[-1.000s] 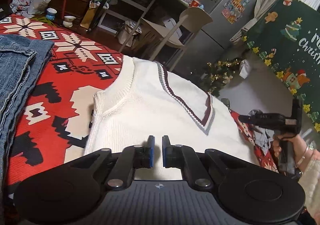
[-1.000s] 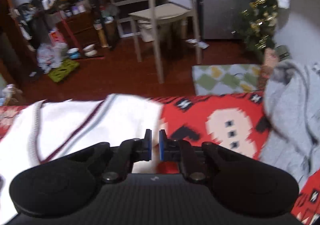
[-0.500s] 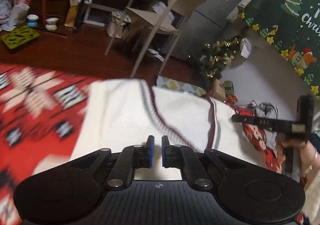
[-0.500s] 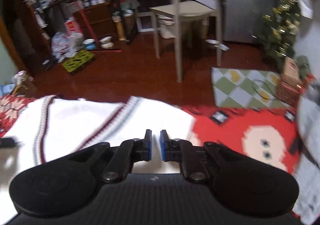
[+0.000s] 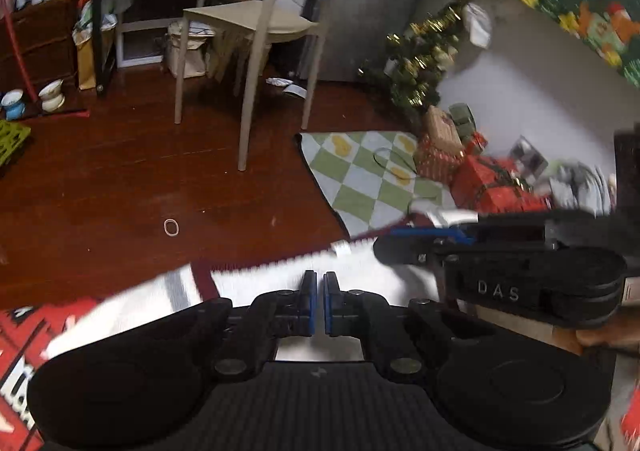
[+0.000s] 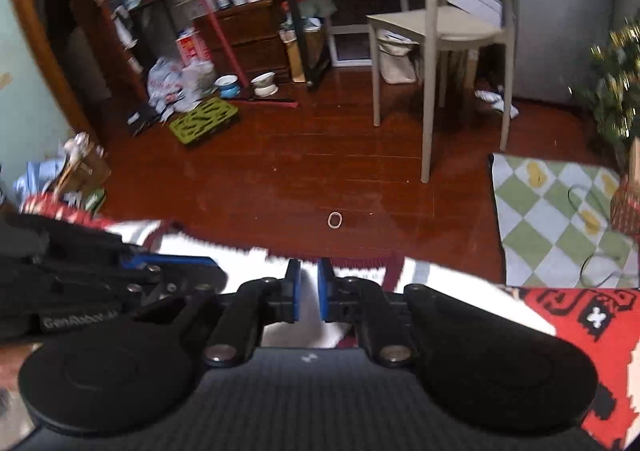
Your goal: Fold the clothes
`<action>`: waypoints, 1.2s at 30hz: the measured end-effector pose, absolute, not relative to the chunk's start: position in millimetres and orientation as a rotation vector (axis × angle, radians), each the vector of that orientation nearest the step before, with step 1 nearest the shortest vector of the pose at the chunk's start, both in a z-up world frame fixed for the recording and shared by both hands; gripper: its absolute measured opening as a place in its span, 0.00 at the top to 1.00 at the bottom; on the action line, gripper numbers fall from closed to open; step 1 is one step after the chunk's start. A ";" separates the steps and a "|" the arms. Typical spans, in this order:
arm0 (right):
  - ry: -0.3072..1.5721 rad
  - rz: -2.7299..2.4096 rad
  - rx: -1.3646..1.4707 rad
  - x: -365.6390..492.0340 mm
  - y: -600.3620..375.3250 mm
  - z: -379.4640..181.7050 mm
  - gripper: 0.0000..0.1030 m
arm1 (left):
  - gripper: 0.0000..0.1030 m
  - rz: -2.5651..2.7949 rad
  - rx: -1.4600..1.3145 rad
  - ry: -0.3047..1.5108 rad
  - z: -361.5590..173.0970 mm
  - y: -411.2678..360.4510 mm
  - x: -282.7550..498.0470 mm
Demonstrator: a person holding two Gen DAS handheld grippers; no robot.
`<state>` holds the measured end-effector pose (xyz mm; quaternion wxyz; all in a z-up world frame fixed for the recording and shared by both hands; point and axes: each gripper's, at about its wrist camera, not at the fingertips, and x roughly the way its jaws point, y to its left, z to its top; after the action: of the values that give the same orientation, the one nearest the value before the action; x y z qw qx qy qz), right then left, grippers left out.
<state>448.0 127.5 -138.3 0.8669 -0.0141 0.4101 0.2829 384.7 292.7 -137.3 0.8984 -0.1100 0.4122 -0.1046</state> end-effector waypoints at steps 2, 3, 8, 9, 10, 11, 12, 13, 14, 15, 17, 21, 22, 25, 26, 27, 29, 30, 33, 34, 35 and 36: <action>0.872 0.557 -0.006 460.3 130.1 -142.0 0.83 | 0.96 -0.189 -0.310 0.852 -139.8 298.6 392.1; 0.870 0.526 -0.022 463.2 132.1 -145.0 0.75 | 0.96 -0.179 -0.327 0.849 -141.2 299.8 394.4; 0.853 0.450 -0.032 472.6 137.0 -144.1 0.71 | 0.70 -0.041 -0.350 0.894 -137.1 303.4 409.2; 0.826 0.460 -0.013 470.5 133.0 -138.5 0.71 | 0.71 -0.049 -0.390 0.884 -133.0 308.2 407.6; 0.806 0.467 -0.014 467.9 132.5 -132.2 0.71 | 0.71 -0.082 -0.429 0.865 -127.9 313.1 403.5; 0.786 0.474 -0.016 465.2 131.9 -125.9 0.71 | 0.71 -0.111 -0.456 0.849 -122.9 317.3 399.2; 0.795 0.484 -0.028 462.7 129.2 -122.8 0.71 | 0.71 -0.126 -0.451 0.843 -118.6 319.5 394.6; 0.804 0.494 -0.040 460.2 126.6 -119.7 0.72 | 0.73 -0.134 -0.434 0.844 -115.6 321.4 390.0; 0.813 0.504 -0.051 457.8 123.8 -116.7 0.75 | 0.76 -0.143 -0.417 0.845 -112.6 323.3 385.3; 0.837 0.515 -0.044 456.9 117.7 -117.1 0.87 | 0.81 -0.150 -0.396 0.851 -111.4 324.4 381.9; 0.886 0.537 -0.030 455.2 105.4 -117.9 0.95 | 0.97 -0.157 -0.336 0.886 -117.0 323.7 380.6; 0.890 0.518 -0.063 451.6 94.6 -131.4 1.00 | 0.98 -0.167 -0.268 0.912 -128.0 325.2 381.3; 0.882 0.520 -0.044 453.4 92.4 -133.5 1.00 | 0.98 -0.165 -0.292 0.902 -129.6 328.7 384.1; 0.900 0.479 -0.003 469.9 91.3 -140.6 1.00 | 0.98 -0.090 -0.323 0.879 -129.1 336.6 396.2; 0.908 0.459 0.011 475.1 90.3 -142.0 1.00 | 0.98 -0.058 -0.335 0.869 -127.5 340.0 398.9; 0.900 0.460 0.043 478.0 86.5 -139.3 0.99 | 0.98 -0.058 -0.375 0.849 -123.2 345.8 398.8; 0.884 0.472 0.099 484.2 78.4 -131.4 0.91 | 0.96 -0.089 -0.400 0.815 -108.3 358.0 395.7; 0.880 0.475 0.097 484.5 73.1 -126.6 0.88 | 0.96 -0.102 -0.390 0.802 -100.2 363.5 393.9; 0.872 0.505 0.023 478.3 50.9 -112.5 0.85 | 0.96 -0.123 -0.346 0.805 -87.1 380.4 384.3; 0.867 0.511 -0.003 474.6 42.2 -109.1 0.82 | 0.94 -0.122 -0.315 0.818 -89.5 384.2 381.0; 0.862 0.517 -0.028 471.0 33.4 -105.7 0.73 | 0.94 -0.120 -0.285 0.831 -92.0 388.1 377.8; 0.868 0.512 -0.032 468.8 23.9 -106.3 0.70 | 0.93 -0.119 -0.254 0.844 -94.4 391.9 374.5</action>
<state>468.8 23.9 -106.3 0.8756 -0.0155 0.4160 0.2451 374.5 391.9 -94.4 0.9028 -0.1230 0.4080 -0.0575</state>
